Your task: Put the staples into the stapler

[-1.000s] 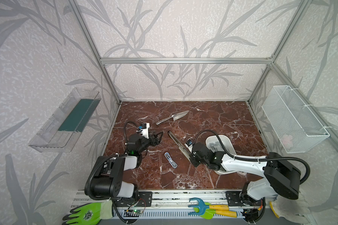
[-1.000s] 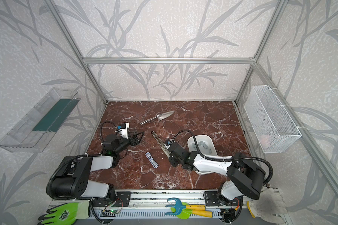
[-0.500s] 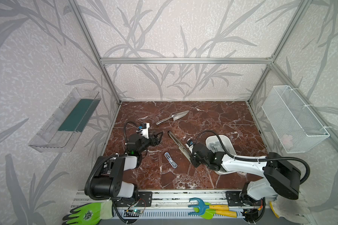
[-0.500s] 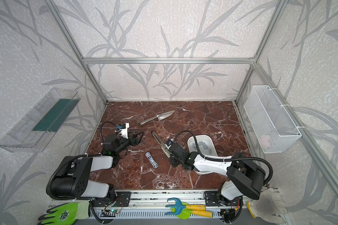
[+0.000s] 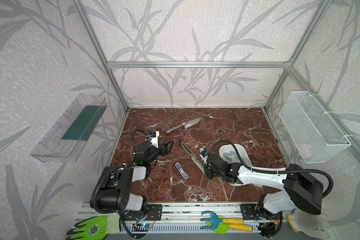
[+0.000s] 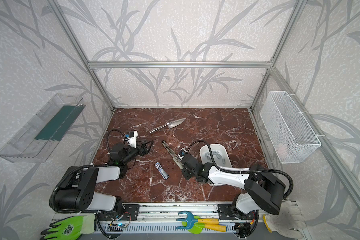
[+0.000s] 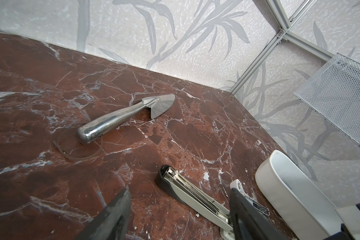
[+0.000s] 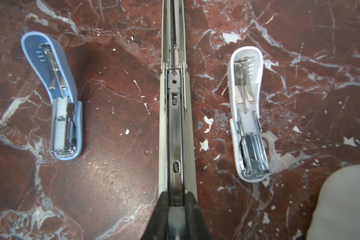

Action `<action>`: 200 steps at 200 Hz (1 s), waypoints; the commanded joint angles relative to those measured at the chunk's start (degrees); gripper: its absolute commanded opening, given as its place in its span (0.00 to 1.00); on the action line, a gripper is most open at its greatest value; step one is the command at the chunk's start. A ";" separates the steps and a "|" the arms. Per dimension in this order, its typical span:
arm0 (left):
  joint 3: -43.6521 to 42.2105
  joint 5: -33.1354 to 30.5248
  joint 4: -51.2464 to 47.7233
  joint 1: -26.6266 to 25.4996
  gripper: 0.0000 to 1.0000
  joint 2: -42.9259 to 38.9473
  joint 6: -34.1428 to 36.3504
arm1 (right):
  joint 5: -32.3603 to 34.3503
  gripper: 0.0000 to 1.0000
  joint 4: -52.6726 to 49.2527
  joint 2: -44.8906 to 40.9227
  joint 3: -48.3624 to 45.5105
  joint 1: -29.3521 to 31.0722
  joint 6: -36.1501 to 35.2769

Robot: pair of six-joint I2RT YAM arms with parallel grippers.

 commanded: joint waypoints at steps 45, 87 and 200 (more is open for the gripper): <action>0.30 0.24 1.69 0.04 0.76 0.34 -0.15 | 1.07 0.44 -4.04 -3.03 1.20 0.10 -0.55; 0.30 0.27 1.59 0.04 0.76 0.36 -0.15 | 1.97 0.58 -2.02 -2.93 0.48 0.02 0.12; -0.05 0.53 2.27 0.04 0.76 0.23 -0.24 | 0.82 0.55 0.91 7.89 4.58 3.18 5.68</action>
